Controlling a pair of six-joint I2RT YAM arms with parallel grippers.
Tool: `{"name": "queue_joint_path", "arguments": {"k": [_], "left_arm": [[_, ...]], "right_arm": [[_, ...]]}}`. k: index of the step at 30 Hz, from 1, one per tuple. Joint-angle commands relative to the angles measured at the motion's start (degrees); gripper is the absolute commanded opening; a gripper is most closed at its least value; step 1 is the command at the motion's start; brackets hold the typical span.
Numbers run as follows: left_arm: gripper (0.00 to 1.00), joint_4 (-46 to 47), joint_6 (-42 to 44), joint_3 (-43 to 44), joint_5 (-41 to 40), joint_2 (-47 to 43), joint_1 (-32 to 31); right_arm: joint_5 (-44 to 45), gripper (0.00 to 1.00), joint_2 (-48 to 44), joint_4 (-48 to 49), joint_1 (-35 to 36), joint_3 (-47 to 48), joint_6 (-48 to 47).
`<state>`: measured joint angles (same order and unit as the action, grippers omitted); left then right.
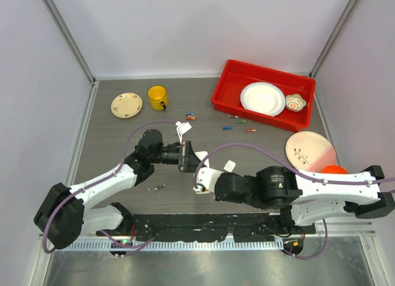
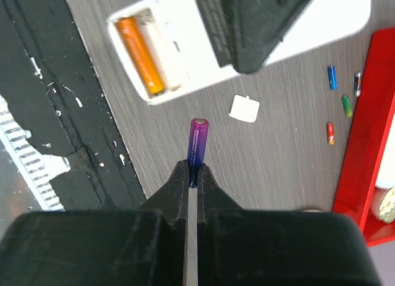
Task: Load the batteries into the remote control
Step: Load the battery into the remote control.
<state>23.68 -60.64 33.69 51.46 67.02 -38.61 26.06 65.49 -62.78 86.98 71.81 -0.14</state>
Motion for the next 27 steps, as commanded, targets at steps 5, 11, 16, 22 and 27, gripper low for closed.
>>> {"name": "queue_joint_path", "arguments": {"k": [5,11,16,22,27], "left_arm": [[0.0,8.3,-3.3,-1.0,6.8,2.8,0.0],[0.0,6.8,-2.8,-0.7,7.6,2.2,-0.9],[0.0,2.1,-1.0,-0.6,7.2,1.6,-2.2],[0.0,0.4,-0.4,-0.7,6.9,2.5,-3.2],[0.0,-1.1,0.3,-0.6,6.2,3.0,-4.2]], "right_arm": [[-7.2,0.01,4.9,-2.1,3.1,8.3,-7.8],[-10.6,0.01,7.8,-2.1,3.6,10.7,-8.6],[-12.5,0.01,10.0,-2.3,3.9,11.2,-8.4],[-12.0,0.01,12.6,-2.2,4.5,11.2,-8.5],[-12.6,0.01,13.9,-2.3,4.6,11.2,-8.5]]}}
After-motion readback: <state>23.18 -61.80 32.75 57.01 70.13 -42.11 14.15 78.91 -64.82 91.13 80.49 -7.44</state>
